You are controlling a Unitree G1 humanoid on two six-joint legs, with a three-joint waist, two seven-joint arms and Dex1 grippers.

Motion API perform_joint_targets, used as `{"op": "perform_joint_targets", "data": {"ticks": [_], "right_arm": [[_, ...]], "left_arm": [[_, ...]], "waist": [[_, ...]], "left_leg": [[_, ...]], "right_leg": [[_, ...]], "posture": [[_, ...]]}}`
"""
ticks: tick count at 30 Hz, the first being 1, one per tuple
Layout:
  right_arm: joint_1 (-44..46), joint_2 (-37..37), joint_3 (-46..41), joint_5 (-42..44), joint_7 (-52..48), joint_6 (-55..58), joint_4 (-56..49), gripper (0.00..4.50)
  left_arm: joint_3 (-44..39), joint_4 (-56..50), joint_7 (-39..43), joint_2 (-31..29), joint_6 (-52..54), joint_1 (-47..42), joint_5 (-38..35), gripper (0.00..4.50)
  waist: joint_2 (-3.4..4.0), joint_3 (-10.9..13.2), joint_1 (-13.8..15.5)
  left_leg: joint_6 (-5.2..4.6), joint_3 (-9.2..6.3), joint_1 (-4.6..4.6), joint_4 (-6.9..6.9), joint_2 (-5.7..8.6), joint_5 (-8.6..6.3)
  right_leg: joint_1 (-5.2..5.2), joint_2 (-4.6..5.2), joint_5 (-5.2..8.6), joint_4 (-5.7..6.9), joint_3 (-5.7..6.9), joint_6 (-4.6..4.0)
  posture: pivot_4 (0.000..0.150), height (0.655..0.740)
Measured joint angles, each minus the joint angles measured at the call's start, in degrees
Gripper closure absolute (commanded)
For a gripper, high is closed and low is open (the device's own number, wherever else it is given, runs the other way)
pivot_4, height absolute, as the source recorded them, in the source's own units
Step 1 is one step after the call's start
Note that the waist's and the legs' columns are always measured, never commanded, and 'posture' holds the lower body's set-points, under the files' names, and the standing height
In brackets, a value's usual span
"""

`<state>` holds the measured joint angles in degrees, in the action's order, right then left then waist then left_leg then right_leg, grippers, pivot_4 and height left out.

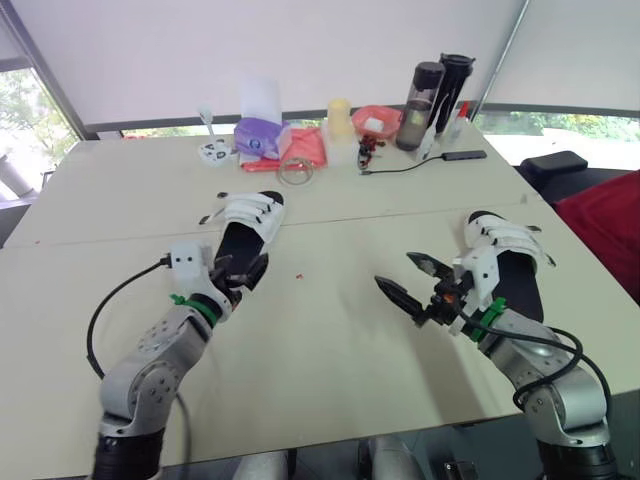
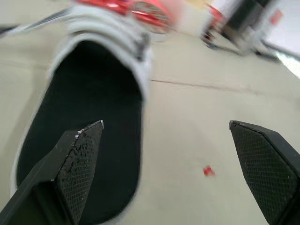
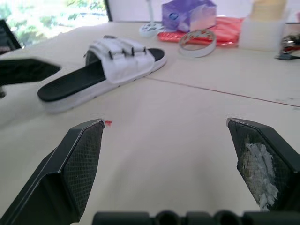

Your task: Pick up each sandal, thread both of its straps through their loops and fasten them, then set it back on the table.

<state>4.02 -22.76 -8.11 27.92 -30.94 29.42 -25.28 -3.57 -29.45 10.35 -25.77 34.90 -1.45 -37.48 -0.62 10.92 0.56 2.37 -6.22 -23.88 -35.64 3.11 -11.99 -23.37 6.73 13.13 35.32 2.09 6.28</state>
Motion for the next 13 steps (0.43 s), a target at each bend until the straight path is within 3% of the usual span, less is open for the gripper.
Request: {"op": "perform_joint_targets", "data": {"ticks": [6, 13], "right_arm": [[-7.8, 1.1, -0.2, -0.6, 1.5, -2.4, -0.6, 0.00], [-12.1, 3.6, 0.8, -0.2, 2.4, -4.6, -2.8, 0.00]], "left_arm": [[0.4, -8.8, 11.3, -6.3, -2.9, 15.4, 1.8, 0.02], [-0.5, -9.8, 13.2, -4.9, -4.1, 19.3, 1.9, 0.02]], "waist": [[0.22, -0.1, 0.2], [0.26, -0.1, 0.2]], "left_leg": [[-0.01, 0.22, 0.18, 0.41, -0.08, 0.00], [0.19, 0.17, 0.24, 0.39, -0.37, -0.13]], "right_leg": [[-0.12, 0.04, 0.06, -0.07, -0.30, -0.04], [-0.04, 0.06, 0.22, -0.18, -0.32, 0.20]], "posture": [[0.150, 0.7400], [0.150, 0.7400]]}}
